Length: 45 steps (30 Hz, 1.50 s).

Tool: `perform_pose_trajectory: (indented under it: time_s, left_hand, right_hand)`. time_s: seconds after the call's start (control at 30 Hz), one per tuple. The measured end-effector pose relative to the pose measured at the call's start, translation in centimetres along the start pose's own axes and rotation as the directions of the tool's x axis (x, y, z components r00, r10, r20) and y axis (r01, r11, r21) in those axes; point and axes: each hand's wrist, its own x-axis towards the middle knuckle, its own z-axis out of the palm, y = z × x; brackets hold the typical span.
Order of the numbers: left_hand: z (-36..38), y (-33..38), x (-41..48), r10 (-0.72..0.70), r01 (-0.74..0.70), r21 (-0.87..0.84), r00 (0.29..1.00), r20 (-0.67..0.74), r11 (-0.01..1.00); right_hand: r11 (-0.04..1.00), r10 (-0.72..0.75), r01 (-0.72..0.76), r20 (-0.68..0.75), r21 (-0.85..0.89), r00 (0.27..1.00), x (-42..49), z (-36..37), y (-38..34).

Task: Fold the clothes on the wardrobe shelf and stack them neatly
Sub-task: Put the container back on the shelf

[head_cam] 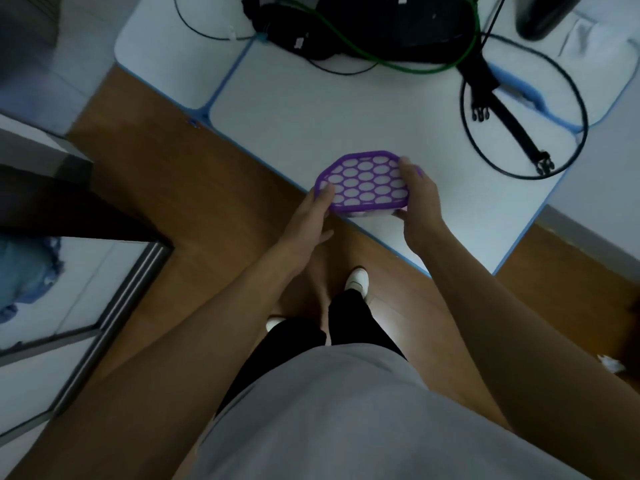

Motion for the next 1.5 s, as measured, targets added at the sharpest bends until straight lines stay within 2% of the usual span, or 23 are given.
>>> perform_pose_trajectory:
  time_s: [0.13, 0.3, 0.47, 0.57, 0.7, 0.87, 1.0, 1.13, 1.27, 1.5]
  left_hand:
    - [-4.7, 0.9, -3.8, 0.075, -0.071, -0.094, 0.996, 0.039, 0.993]
    - [-11.4, 1.4, -8.2, 0.163, -0.157, -0.254, 0.987, 0.004, 0.954]
    - [-19.9, 1.3, -13.4, 0.199, -0.234, -0.291, 0.969, -0.145, 0.928]
    - [-24.4, 0.8, -17.1, 0.235, -0.3, -0.296, 0.943, -0.235, 0.907]
    - [-30.3, 0.0, -22.4, 0.314, -0.419, -0.304, 0.887, -0.339, 0.855]
    - [-37.0, -0.2, -28.5, 0.363, -0.547, -0.292, 0.787, -0.499, 0.785]
    - [-41.8, 0.4, -32.2, 0.338, -0.62, -0.287, 0.692, -0.638, 0.73]
    - [-46.3, 1.7, -34.5, 0.209, -0.617, -0.265, 0.587, -0.782, 0.741]
    - [-51.4, 3.1, -36.2, 0.145, -0.62, -0.255, 0.519, -0.842, 0.742]
    - [-60.8, 7.1, -37.8, 0.091, -0.656, -0.228, 0.415, -0.905, 0.72]
  right_hand:
    - [0.999, 0.007, -0.009, 0.055, 0.033, 0.998, -3.5, 4.2, -1.1]
    - [0.993, 0.067, -0.081, 0.16, 0.081, 0.985, -8.8, 10.8, -0.3]
    - [0.996, 0.077, -0.085, 0.368, 0.005, 0.927, -13.9, 17.8, -0.5]
    - [0.997, 0.066, -0.039, 0.451, -0.069, 0.89, -17.0, 22.5, -0.5]
    - [0.986, -0.008, 0.096, 0.543, -0.134, 0.84, -21.5, 28.9, 0.2]
    - [0.985, 0.092, 0.027, 0.647, -0.172, 0.757, -26.4, 37.2, 0.7]
    - [0.973, 0.151, 0.031, 0.728, -0.23, 0.668, -30.1, 43.2, 0.9]
    - [0.934, 0.197, 0.136, 0.792, -0.331, 0.578, -32.8, 48.9, 0.8]
    - [0.9, 0.21, 0.25, 0.857, -0.358, 0.47, -34.1, 54.9, 0.6]
    - [0.778, 0.009, 0.602, 0.961, -0.18, 0.277, -34.8, 68.2, -0.5]
